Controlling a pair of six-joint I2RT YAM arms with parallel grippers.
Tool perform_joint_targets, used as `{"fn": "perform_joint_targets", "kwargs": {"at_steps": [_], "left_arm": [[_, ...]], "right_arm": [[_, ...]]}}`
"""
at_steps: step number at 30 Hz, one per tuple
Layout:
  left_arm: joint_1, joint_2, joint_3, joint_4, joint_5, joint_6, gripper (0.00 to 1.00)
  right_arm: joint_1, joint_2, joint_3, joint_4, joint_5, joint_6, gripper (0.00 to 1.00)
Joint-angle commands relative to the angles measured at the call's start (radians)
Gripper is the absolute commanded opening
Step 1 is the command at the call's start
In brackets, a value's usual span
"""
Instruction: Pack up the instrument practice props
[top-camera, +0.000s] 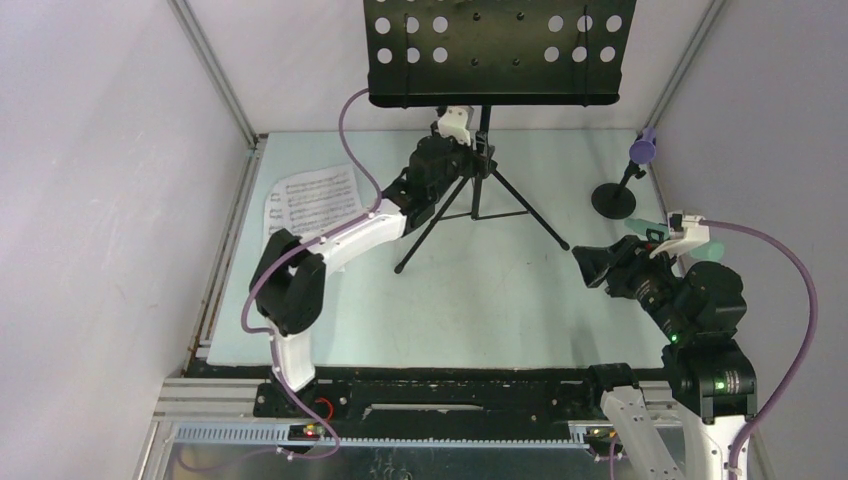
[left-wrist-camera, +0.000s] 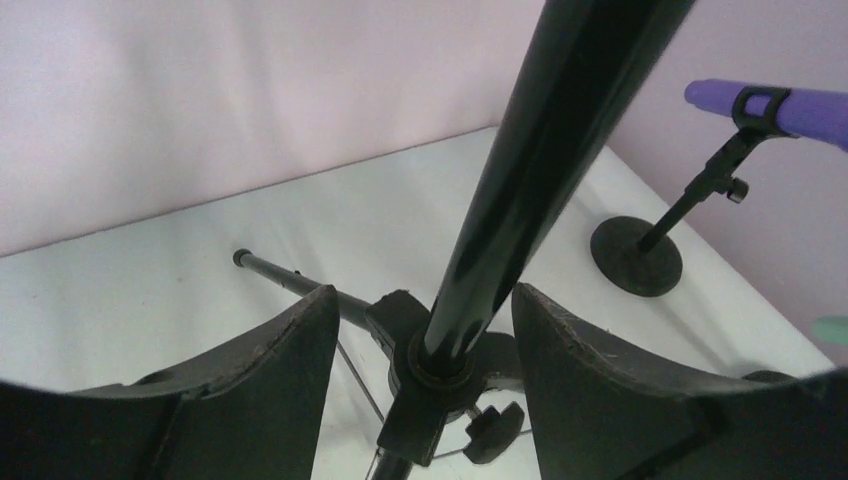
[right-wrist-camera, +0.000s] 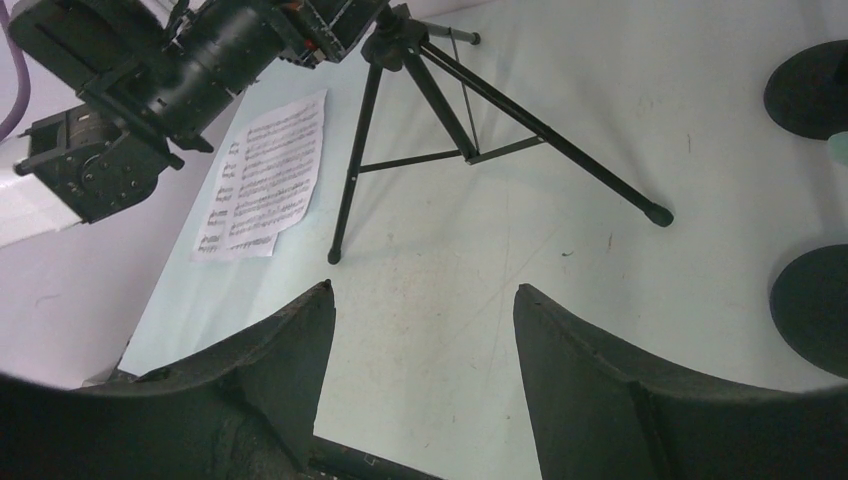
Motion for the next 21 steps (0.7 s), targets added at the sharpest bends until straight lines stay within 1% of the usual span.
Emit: {"fn": "perform_joint_targets", "kwargs": {"at_steps": [1, 4, 9, 16, 19, 21], "left_arm": [[-0.006, 0.047, 0.133, -0.072, -0.028, 0.022, 0.69], [-0.006, 0.076, 0.169, -0.105, -0.028, 0.009, 0.65], [-0.009, 0.093, 0.175, -0.111, -0.032, 0.023, 0.57], [-0.021, 0.102, 0.172, -0.130, -0.042, 0.054, 0.54], [-0.020, 0.103, 0.174, -0.134, -0.042, 0.058, 0.45], [-0.021, 0.098, 0.175, -0.135, -0.043, 0.064, 0.36]], "right_arm": [[0.004, 0.015, -0.003, 0.018, 0.004, -0.026, 0.74], [0.004, 0.013, -0.002, 0.012, 0.012, -0.033, 0.74], [0.004, 0.013, -0.003, 0.003, 0.018, -0.036, 0.74], [0.004, 0.013, -0.003, -0.006, 0.021, -0.036, 0.74], [0.004, 0.006, -0.003, -0.007, 0.019, -0.033, 0.74], [0.005, 0.003, -0.003, -0.010, 0.021, -0.034, 0.74]]}}
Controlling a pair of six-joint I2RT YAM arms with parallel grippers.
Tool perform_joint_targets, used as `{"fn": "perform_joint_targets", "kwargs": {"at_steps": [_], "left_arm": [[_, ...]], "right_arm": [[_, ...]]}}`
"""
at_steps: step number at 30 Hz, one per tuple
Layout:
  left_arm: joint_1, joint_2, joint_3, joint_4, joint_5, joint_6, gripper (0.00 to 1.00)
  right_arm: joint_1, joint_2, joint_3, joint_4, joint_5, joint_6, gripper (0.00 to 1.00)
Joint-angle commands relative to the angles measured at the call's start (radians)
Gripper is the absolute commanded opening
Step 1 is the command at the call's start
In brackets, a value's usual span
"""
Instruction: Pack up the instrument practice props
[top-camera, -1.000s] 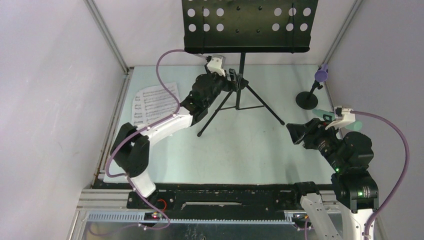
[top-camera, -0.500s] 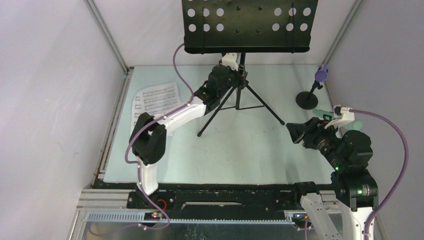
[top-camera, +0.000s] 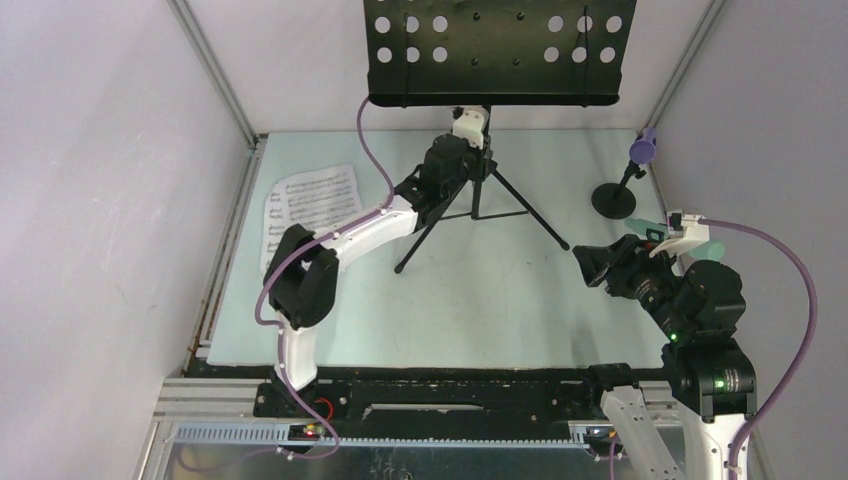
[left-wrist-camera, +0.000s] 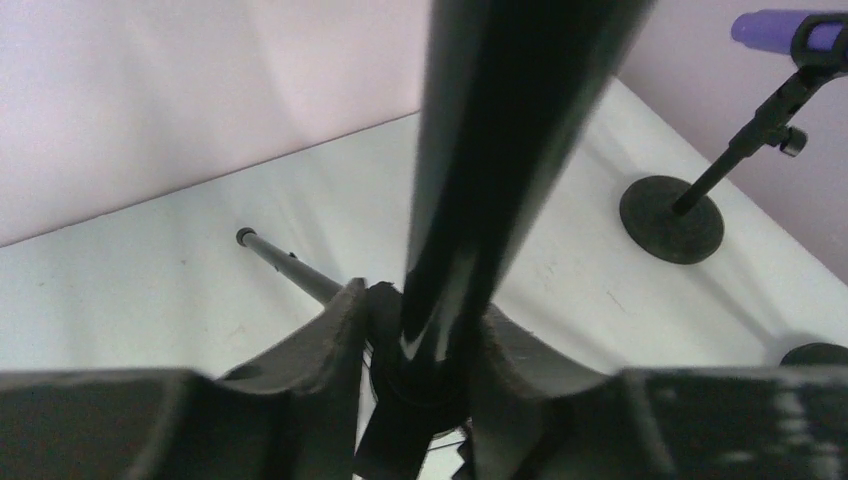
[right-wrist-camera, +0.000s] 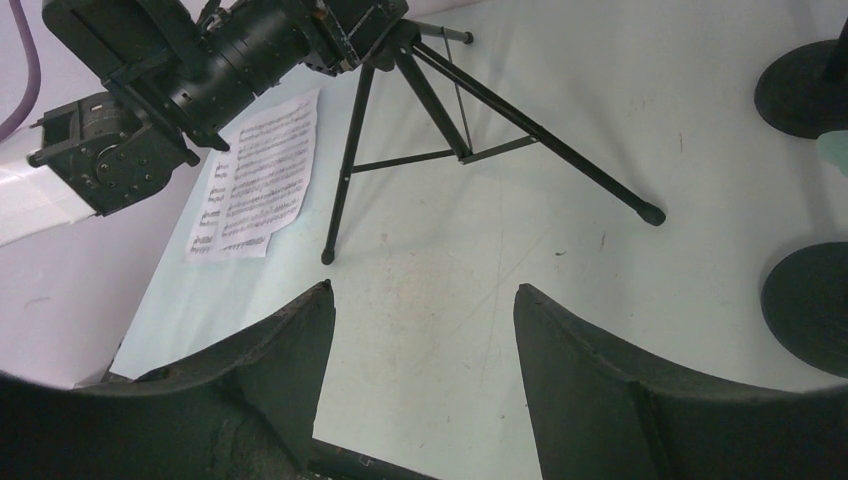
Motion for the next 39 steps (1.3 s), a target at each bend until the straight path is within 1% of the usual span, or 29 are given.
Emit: {"fn": "perform_joint_targets", "kwargs": {"at_steps": [1, 5, 8, 10, 14, 16, 21, 24, 26, 29, 34, 36, 39], "left_arm": [[-0.006, -0.005, 0.053, -0.002, -0.019, 0.034, 0.30], [-0.006, -0.030, 0.053, -0.004, 0.000, 0.053, 0.11], [-0.006, -0.069, 0.048, -0.027, 0.076, 0.089, 0.00], [-0.006, -0.103, 0.033, -0.056, 0.145, 0.124, 0.00], [0.000, -0.196, -0.057, -0.087, 0.314, 0.199, 0.00], [0.006, -0.241, -0.108, -0.091, 0.368, 0.223, 0.00], [0.027, -0.326, -0.216, -0.102, 0.455, 0.265, 0.00], [0.040, -0.360, -0.278, -0.089, 0.485, 0.266, 0.00], [0.041, -0.377, -0.313, -0.073, 0.495, 0.268, 0.00], [0.042, -0.389, -0.339, -0.072, 0.501, 0.269, 0.00], [0.042, -0.401, -0.370, -0.058, 0.489, 0.254, 0.00], [0.042, -0.405, -0.378, -0.052, 0.488, 0.241, 0.00], [0.042, -0.407, -0.394, -0.036, 0.479, 0.216, 0.00]], "right_arm": [[0.005, -0.004, -0.002, -0.008, 0.012, -0.025, 0.74], [0.004, -0.004, -0.002, -0.013, 0.013, -0.025, 0.74], [0.004, -0.004, -0.004, -0.016, 0.018, -0.023, 0.73], [0.004, 0.001, -0.003, -0.015, 0.023, -0.022, 0.71], [0.004, 0.001, -0.020, 0.004, 0.004, -0.008, 0.68], [0.006, -0.011, -0.053, 0.033, -0.024, 0.012, 0.68], [0.014, -0.005, -0.137, 0.103, -0.117, 0.083, 0.66], [0.034, 0.012, -0.184, 0.144, -0.131, 0.118, 0.64], [0.070, 0.029, -0.211, 0.181, -0.123, 0.143, 0.64], [0.157, 0.071, -0.254, 0.250, -0.060, 0.175, 0.62], [0.334, 0.189, -0.300, 0.404, 0.168, 0.209, 0.57], [0.361, 0.248, -0.306, 0.450, 0.235, 0.223, 0.56], [0.365, 0.339, -0.327, 0.532, 0.245, 0.242, 0.56]]}}
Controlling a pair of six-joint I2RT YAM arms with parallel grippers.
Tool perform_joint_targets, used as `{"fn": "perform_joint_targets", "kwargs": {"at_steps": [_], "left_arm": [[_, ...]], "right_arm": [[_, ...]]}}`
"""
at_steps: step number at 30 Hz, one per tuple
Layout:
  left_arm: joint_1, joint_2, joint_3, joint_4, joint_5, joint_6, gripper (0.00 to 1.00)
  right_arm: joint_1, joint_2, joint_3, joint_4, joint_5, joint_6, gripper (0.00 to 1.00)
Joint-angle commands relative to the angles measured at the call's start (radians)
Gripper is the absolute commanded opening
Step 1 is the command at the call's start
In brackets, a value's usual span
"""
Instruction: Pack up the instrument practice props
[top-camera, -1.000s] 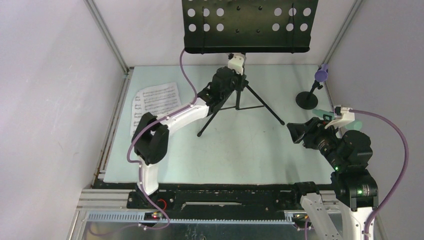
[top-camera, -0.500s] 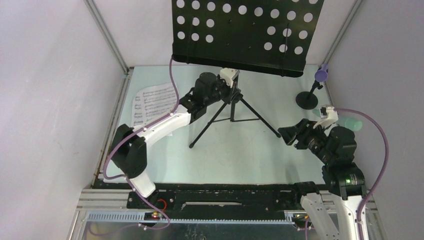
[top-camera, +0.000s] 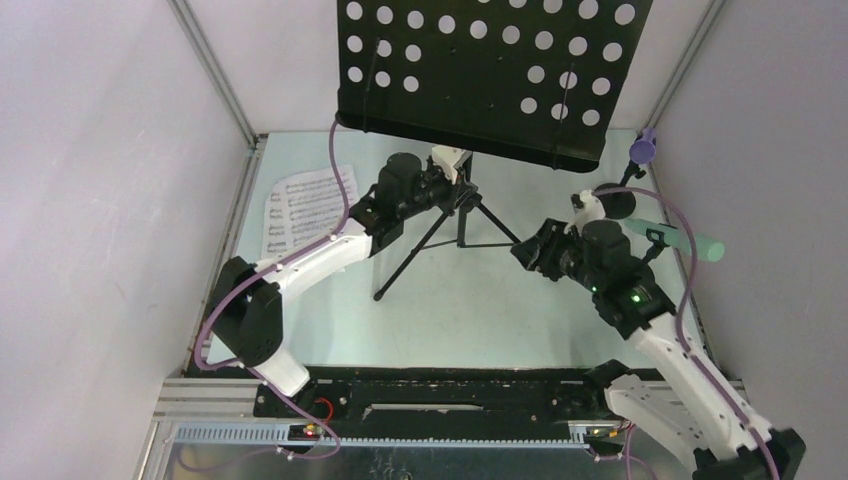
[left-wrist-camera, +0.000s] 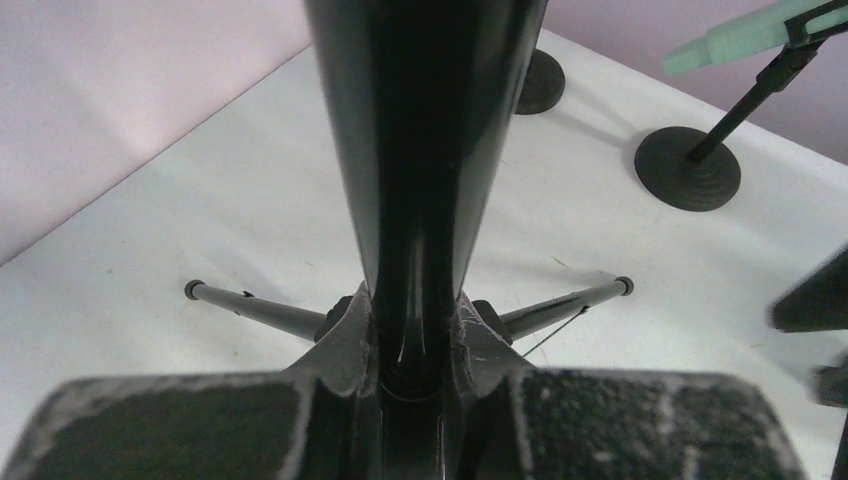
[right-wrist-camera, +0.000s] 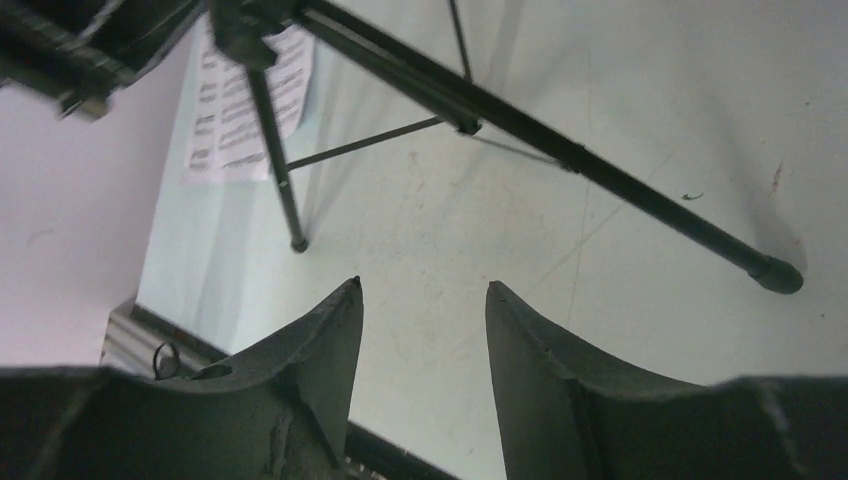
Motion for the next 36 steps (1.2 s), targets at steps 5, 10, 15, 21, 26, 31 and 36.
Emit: {"fn": "perform_joint_targets", "kwargs": {"at_steps": [5, 10, 15, 21, 26, 31, 36], "left_arm": [[0.000, -0.065, -0.055, 0.001, -0.054, -0.019, 0.00], [0.000, -0.085, -0.076, 0.004, -0.127, -0.072, 0.00], [0.000, -0.103, -0.086, 0.002, -0.140, -0.093, 0.00], [0.000, -0.144, -0.125, -0.004, -0.161, -0.106, 0.00], [0.000, -0.165, -0.154, -0.008, -0.162, -0.122, 0.00], [-0.008, -0.163, -0.156, -0.024, -0.148, -0.171, 0.00], [-0.030, -0.174, -0.168, -0.046, -0.165, -0.207, 0.00]], "right_arm": [[0.026, 0.152, -0.062, 0.303, 0.066, 0.124, 0.56], [0.079, 0.161, -0.146, 0.500, 0.062, 0.210, 0.53], [0.093, 0.280, -0.148, 0.560, 0.065, 0.233, 0.51], [0.077, 0.436, -0.135, 0.653, 0.073, 0.247, 0.48], [0.050, 0.498, -0.095, 0.661, 0.130, 0.226, 0.48], [0.000, 0.523, -0.042, 0.649, 0.168, 0.193, 0.48], [-0.064, 0.574, 0.034, 0.636, 0.143, 0.159, 0.48]]}}
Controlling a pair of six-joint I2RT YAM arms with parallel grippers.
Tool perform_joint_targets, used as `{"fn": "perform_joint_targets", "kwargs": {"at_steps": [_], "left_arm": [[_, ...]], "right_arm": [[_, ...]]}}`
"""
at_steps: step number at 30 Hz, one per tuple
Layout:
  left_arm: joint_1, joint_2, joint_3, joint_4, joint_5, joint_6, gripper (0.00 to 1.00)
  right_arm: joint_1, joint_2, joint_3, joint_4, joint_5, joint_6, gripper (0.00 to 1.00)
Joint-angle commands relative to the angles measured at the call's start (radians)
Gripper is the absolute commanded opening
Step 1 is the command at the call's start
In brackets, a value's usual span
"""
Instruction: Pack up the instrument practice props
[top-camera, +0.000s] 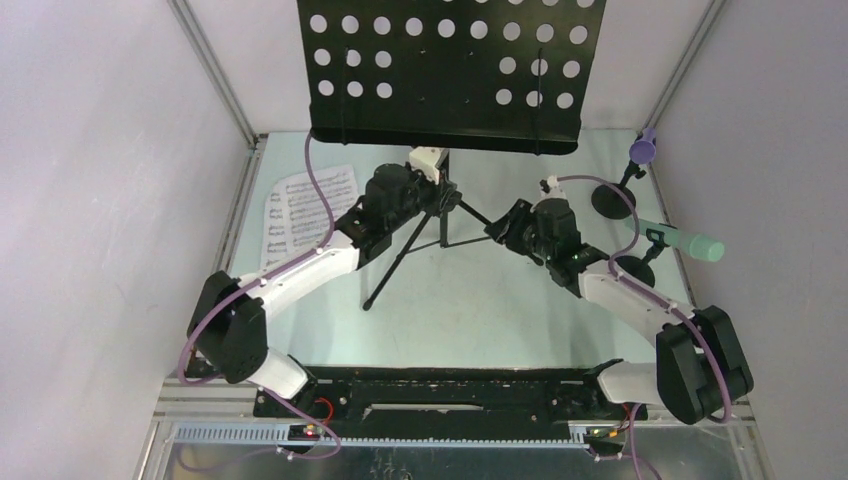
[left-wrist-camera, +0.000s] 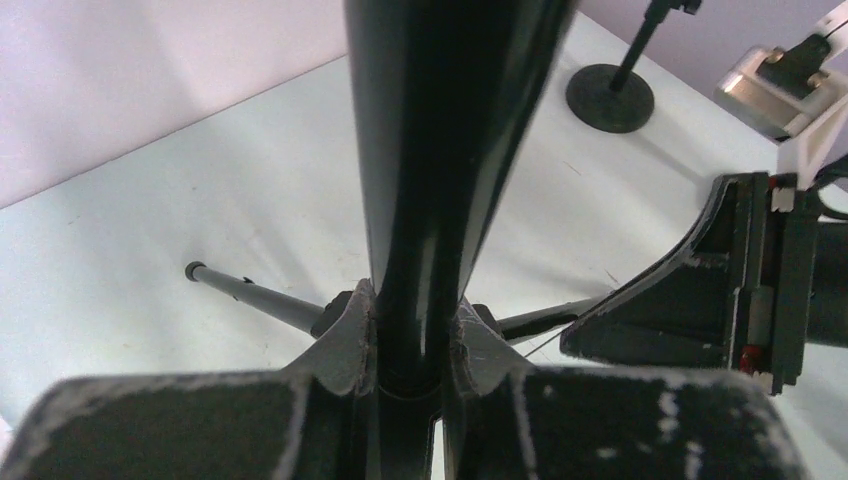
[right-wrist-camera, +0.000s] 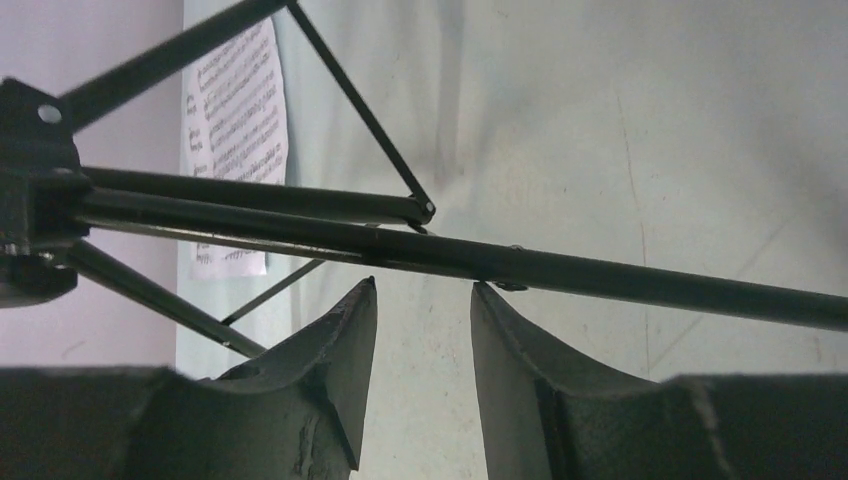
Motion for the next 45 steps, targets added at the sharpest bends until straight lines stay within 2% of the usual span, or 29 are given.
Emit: {"fn": "perform_joint_targets", "kwargs": {"at_steps": [1, 7, 10, 12, 18, 20, 24, 27, 30, 37, 42, 45], "left_arm": [[-0.031, -0.066, -0.046, -0.075, 0.039, -0.109, 0.00], [-0.032, -0.045, -0.027, -0.110, 0.041, -0.117, 0.01], [-0.029, -0.041, -0.015, -0.131, 0.010, -0.092, 0.05], [-0.021, -0.038, -0.008, -0.136, 0.002, -0.074, 0.13], [0.041, -0.035, 0.008, -0.089, 0.134, -0.004, 0.39], [0.052, -0.043, 0.003, -0.067, 0.179, 0.049, 0.43], [0.072, -0.088, -0.079, 0.078, 0.268, 0.154, 0.57], [0.105, -0.112, -0.155, 0.239, 0.378, 0.179, 0.58], [0.146, -0.096, -0.161, 0.312, 0.498, 0.170, 0.58], [0.228, 0.010, -0.042, 0.342, 0.793, 0.129, 0.57], [0.247, 0.084, 0.030, 0.335, 0.915, 0.121, 0.56], [0.248, 0.118, 0.061, 0.309, 0.929, 0.128, 0.56]], "right_arm": [[-0.081, 0.048, 0.104, 0.092, 0.059, -0.059, 0.48], [-0.108, 0.150, 0.193, 0.117, -0.066, -0.108, 0.49], [-0.108, 0.182, 0.227, 0.097, -0.107, -0.132, 0.49], [-0.098, 0.168, 0.224, 0.070, -0.088, -0.142, 0.49], [-0.073, 0.050, 0.170, 0.039, -0.038, -0.176, 0.50], [-0.075, 0.017, 0.153, 0.034, -0.056, -0.183, 0.51], [-0.079, -0.022, 0.139, 0.010, -0.123, -0.189, 0.51], [-0.077, -0.042, 0.139, -0.018, -0.139, -0.196, 0.52], [-0.077, -0.067, 0.132, -0.035, -0.143, -0.202, 0.52], [-0.075, -0.126, 0.113, -0.079, -0.143, -0.213, 0.52], [-0.075, -0.169, 0.111, -0.128, -0.133, -0.230, 0.52], [-0.077, -0.192, 0.111, -0.155, -0.133, -0.237, 0.52]]}}
